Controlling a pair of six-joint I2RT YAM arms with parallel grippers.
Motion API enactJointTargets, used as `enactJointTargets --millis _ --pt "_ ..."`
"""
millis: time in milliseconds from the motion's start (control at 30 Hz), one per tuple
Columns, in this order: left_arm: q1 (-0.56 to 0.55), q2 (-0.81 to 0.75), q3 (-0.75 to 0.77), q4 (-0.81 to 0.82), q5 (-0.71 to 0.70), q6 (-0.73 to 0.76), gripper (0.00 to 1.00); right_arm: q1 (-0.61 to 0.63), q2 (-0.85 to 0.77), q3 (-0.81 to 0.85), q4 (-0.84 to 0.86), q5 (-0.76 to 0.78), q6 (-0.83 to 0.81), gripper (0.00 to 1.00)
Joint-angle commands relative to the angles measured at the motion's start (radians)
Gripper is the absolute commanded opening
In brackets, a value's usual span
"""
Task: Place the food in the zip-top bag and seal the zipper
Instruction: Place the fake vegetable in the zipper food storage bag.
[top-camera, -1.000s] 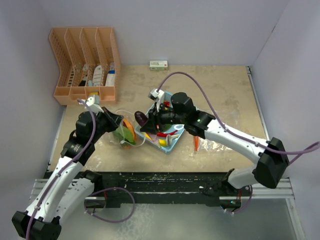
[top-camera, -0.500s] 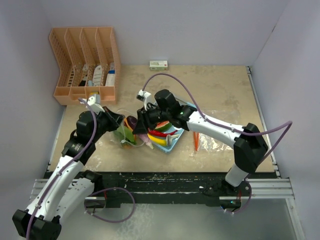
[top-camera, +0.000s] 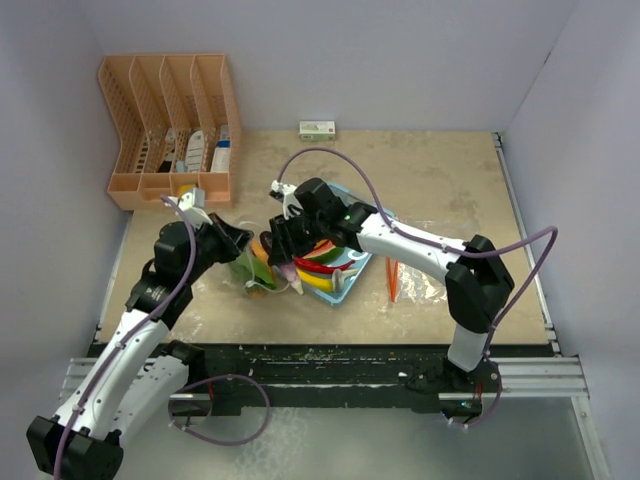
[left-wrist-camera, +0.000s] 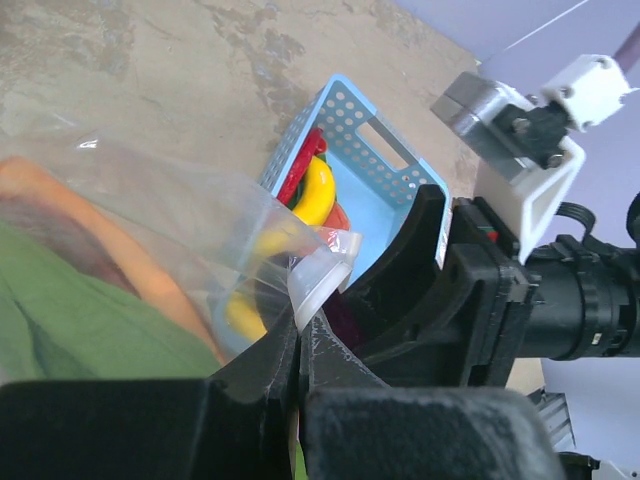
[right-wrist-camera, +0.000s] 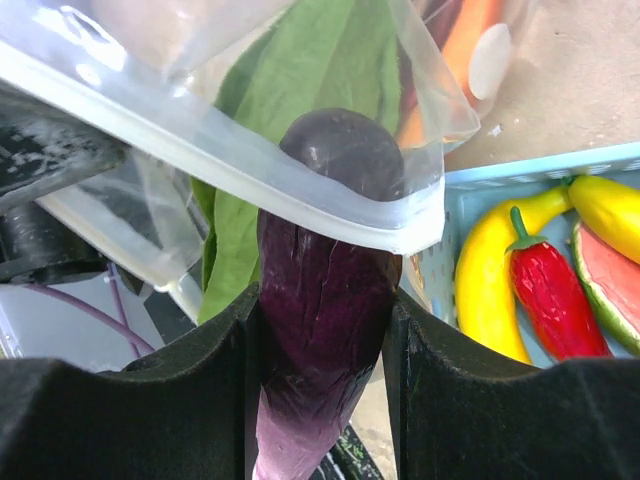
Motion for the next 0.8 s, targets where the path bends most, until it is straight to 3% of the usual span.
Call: enactJointTargets --millis 0,133,233,333,533,767 --pt "0.000 0.009 0.019 0.126 0.049 0.009 0.00 0.015 0.007 0.092 -0.061 0.073 0.009 0.04" --pt "-0.002 0.030 0.007 0.152 0.091 -0.006 0.00 0.022 0.031 0.165 -0.073 0.125 0.021 0.10" --pt "-0.001 0.034 -0.013 0.160 0.101 -0.018 0.00 0.028 0.050 0.204 -0.076 0.162 0.030 0.32" --pt "-0.003 0.033 -0.018 0.161 0.108 -0.024 0.00 0.030 0.068 0.206 -0.074 0.181 0.036 0.62" --pt "-0.002 0.034 -0.012 0.157 0.102 -0.026 0.00 0.040 0.029 0.159 -0.054 0.181 0.010 0.89" --pt "-0.002 0.032 -0.005 0.133 0.086 -0.027 0.00 0.047 -0.133 0.052 -0.055 0.247 -0.020 0.94"
